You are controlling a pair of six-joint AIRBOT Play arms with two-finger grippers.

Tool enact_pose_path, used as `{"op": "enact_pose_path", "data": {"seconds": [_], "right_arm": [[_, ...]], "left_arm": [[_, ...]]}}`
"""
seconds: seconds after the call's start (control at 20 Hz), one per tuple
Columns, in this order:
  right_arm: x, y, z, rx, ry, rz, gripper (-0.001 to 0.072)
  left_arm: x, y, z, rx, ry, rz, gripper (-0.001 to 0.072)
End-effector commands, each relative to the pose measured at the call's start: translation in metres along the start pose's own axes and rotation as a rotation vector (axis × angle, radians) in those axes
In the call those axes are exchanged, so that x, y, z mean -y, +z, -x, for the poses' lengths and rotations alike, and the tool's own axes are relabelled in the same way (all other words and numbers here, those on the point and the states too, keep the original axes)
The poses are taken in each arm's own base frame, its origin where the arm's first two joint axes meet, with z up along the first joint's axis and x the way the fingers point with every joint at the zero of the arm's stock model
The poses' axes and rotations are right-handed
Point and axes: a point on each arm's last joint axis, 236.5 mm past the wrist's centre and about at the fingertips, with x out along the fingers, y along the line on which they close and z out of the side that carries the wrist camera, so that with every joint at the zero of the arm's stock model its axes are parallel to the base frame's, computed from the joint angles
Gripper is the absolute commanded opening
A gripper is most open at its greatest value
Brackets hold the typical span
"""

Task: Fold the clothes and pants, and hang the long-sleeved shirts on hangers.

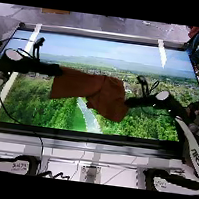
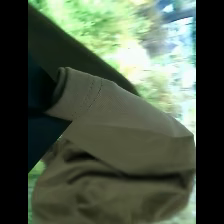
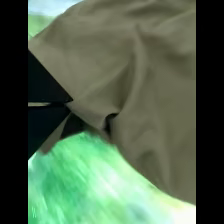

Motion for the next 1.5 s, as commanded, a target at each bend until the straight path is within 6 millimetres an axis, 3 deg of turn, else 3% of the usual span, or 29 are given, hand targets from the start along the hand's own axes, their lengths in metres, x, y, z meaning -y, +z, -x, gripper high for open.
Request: {"op": "enact_pose_path", "data": {"seconds": [0.0, 0.1, 0.2, 0.4, 0.55, 0.7, 0.85, 0.95, 1.05, 1.15, 1.25, 1.45], "right_arm": [[0.022, 0.064, 0.082, 0.166, -0.190, 0.123, 0.0015], [0.028, 0.101, 0.153, 0.318, -0.292, 0.159, 0.0015], [0.027, 0.124, 0.223, 0.458, -0.379, 0.178, 0.0015], [0.002, 0.140, 0.358, 0.708, -0.549, 0.228, 0.0015], [-0.040, 0.136, 0.423, 0.840, -0.620, 0.294, 0.0015], [-0.076, 0.122, 0.458, 0.918, -0.653, 0.347, 0.0015], [-0.092, 0.107, 0.462, 0.905, -0.647, 0.368, 0.0015], [-0.092, 0.097, 0.445, 0.830, -0.613, 0.363, 0.0015], [-0.085, 0.086, 0.420, 0.720, -0.564, 0.342, 0.0014], [-0.071, 0.083, 0.396, 0.641, -0.514, 0.286, 0.0014], [-0.044, 0.084, 0.361, 0.542, -0.457, 0.207, 0.0014], [0.019, 0.065, 0.253, 0.221, -0.256, -0.023, 0.0014]], "left_arm": [[0.014, 0.036, 0.044, 0.118, 0.022, -0.055, 0.0017], [0.020, 0.061, 0.085, 0.223, 0.061, -0.090, 0.0018], [0.026, 0.084, 0.134, 0.354, 0.118, -0.122, 0.0017], [0.059, 0.117, 0.242, 0.655, 0.242, -0.206, 0.0017], [0.103, 0.126, 0.314, 0.863, 0.297, -0.283, 0.0018], [0.140, 0.118, 0.357, 0.973, 0.323, -0.348, 0.0018], [0.153, 0.107, 0.373, 0.988, 0.374, -0.400, 0.0017], [0.153, 0.095, 0.356, 0.906, 0.334, -0.379, 0.0017], [0.142, 0.068, 0.313, 0.707, 0.265, -0.304, 0.0016], [0.112, 0.032, 0.263, 0.471, 0.226, -0.195, 0.0017], [0.078, -0.001, 0.213, 0.283, 0.180, -0.057, 0.0017], [0.015, -0.055, 0.107, 0.026, 0.106, 0.158, 0.0017]]}}
